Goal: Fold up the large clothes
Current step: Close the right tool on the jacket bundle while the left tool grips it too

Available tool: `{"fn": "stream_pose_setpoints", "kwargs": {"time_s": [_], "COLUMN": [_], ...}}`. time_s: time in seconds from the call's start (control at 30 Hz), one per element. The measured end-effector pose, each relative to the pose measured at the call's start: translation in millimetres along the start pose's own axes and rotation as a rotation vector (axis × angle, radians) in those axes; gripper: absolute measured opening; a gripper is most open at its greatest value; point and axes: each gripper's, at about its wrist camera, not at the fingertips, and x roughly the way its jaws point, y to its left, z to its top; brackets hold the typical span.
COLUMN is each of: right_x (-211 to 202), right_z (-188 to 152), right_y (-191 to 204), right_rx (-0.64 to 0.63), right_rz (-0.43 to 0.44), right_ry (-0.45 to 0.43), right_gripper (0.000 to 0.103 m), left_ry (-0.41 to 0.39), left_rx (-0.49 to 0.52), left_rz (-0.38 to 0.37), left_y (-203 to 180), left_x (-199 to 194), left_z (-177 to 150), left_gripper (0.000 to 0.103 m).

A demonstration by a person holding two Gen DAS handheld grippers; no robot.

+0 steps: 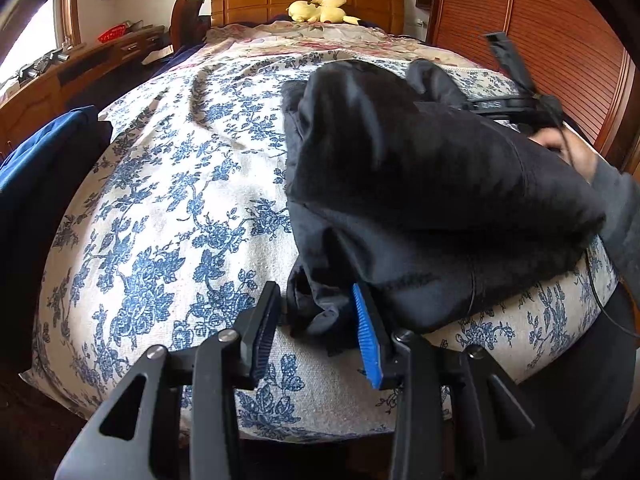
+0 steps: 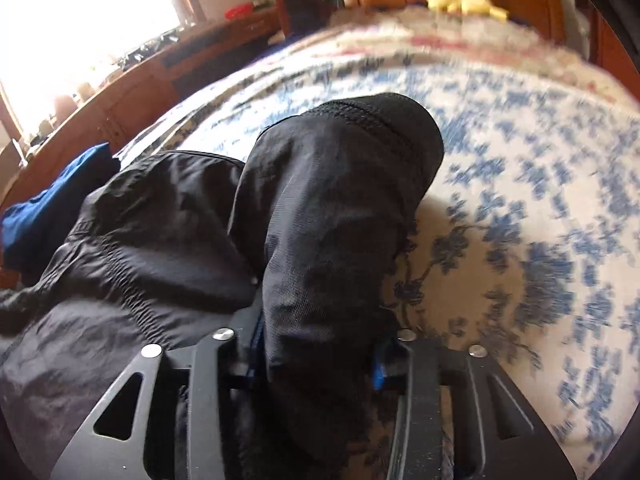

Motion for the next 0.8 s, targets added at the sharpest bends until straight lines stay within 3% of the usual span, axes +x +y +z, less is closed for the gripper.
{"fn": "stream_pose_setpoints", "kwargs": {"time_s": [0.27, 0.47, 0.63, 0.8], "right_x": [-59, -45, -28, -28], "right_z": [-47, -44, -42, -48], "right_y": [-9, -17, -29, -37], "right_rx": [0.029, 0.084, 0.103, 0.139], "right_rz": [-0.042, -0.062, -0.055, -0.025], "right_ry": [-0.01, 0.01, 0.008, -0.012], "right_gripper": [0.037, 0.051, 0.071, 0.072], "left_ry": [-0.004, 0.007, -0.006, -0.005], "left_rx": [-0.016, 0.008, -0.002, -0.003], "left_rz": [-0.002, 0.009, 0.023, 0.034], "left_y": [7, 5, 3, 1], "left_x": [-1, 1, 2, 2], "left_z": [-1, 1, -2, -2], "left_gripper": [0.035, 0.035, 0.035, 0.036]}}
